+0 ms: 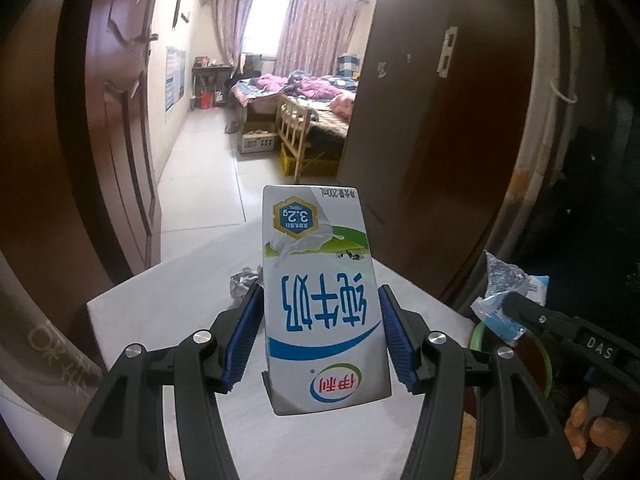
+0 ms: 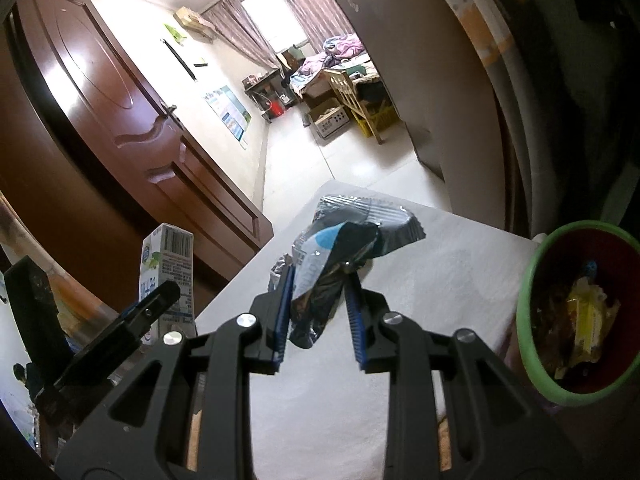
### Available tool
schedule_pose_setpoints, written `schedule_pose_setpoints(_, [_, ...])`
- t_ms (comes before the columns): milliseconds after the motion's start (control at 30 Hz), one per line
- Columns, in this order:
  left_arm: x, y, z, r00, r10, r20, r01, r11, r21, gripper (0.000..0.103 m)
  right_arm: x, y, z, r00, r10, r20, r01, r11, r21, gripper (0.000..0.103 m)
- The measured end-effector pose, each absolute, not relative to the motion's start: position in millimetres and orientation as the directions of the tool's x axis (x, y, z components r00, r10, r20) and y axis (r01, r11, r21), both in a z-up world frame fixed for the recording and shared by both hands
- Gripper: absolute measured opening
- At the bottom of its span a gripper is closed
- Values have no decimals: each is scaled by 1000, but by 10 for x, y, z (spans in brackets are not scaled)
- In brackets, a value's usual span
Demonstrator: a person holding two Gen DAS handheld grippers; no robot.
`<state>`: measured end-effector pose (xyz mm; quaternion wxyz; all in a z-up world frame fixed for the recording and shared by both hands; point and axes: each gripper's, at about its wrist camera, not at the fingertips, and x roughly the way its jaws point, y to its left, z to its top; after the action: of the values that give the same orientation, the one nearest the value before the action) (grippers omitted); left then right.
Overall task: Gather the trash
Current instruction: 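Lift the milk carton with the left tool while the right tool grasps the silver snack wrapper, then carry both items over the green bin and open both tools to drop them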
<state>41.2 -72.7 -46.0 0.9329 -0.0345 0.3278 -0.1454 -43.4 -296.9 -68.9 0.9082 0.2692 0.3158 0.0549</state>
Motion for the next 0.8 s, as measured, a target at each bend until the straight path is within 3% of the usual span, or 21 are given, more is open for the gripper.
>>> schedule_pose_setpoints(800, [151,-1182,-458,711,-350,-610,361,926,-110,55,-604,-3334,-771,817,229,-530,131,820,557,27])
